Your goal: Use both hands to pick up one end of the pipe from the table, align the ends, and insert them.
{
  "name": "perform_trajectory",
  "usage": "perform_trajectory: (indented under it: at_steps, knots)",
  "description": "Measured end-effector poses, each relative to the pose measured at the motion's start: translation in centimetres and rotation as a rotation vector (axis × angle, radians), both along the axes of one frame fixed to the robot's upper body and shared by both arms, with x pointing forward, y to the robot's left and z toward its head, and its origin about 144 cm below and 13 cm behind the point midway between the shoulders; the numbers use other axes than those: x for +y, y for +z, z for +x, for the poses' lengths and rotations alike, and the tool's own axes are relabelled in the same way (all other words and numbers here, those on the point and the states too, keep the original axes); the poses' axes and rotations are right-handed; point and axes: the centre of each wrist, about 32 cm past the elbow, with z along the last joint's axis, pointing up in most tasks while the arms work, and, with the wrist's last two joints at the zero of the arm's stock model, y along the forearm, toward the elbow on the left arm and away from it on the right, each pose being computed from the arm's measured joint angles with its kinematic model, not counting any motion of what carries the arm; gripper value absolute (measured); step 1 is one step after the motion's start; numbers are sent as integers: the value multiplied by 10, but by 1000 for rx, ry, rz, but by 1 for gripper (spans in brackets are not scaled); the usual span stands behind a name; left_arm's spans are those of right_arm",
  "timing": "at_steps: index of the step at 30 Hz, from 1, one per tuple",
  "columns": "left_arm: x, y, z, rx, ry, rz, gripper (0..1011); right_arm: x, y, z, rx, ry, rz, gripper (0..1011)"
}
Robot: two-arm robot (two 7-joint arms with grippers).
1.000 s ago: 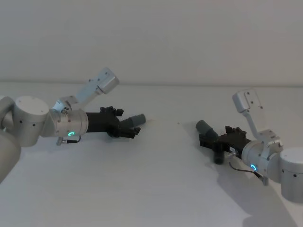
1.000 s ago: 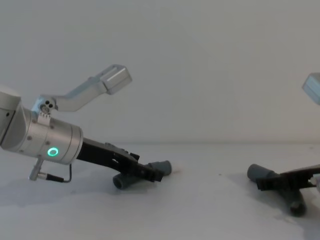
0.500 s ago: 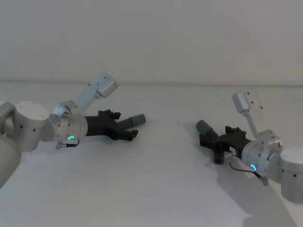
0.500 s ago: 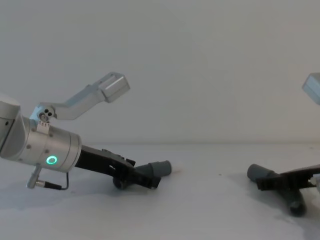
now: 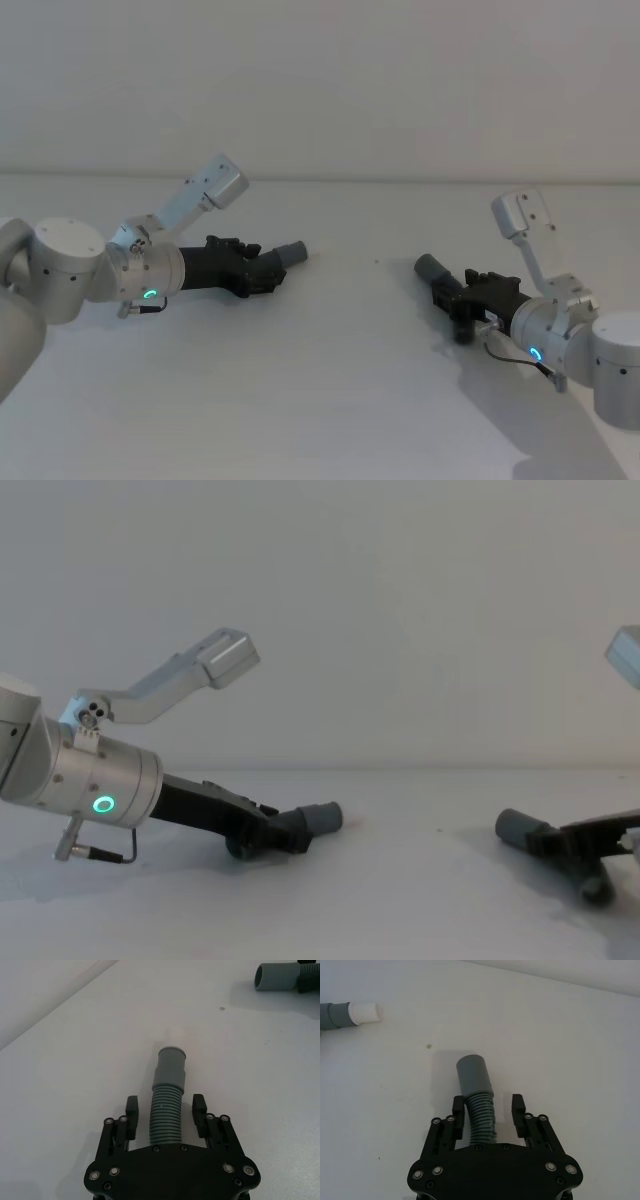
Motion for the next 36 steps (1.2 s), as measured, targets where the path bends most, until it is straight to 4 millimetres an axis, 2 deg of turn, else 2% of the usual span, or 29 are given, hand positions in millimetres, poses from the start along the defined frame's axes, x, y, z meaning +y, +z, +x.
perform_trajectory:
  at_steps: [1,2,4,5,7,8,11,29,36]
  knots:
    - [0,0,0,0,0,0,618,0,0,0,0,0,0,526]
    - [0,0,0,0,1,0,618,0,0,0,0,0,0,512]
    - [0,0,0,-1,2,1,533,0,0,0,0,0,0,466]
    - [0,-1,0,-1,3,1,488,0,0,0,0,0,0,401]
    - [0,-1,0,-1,3,2,448,0,0,0,0,0,0,332]
    - [0,-1,0,-1,4,2,415,0,0,0,0,0,0,332]
    - [0,-1,0,-1,4,2,325,0,0,0,0,0,0,234]
    - [1,-1,0,-4,1,4,314,0,0,0,-8,3,-3,181]
    - [3,6,1,-33,-55,3,314,-3,4,-1,-70,29,-15,162]
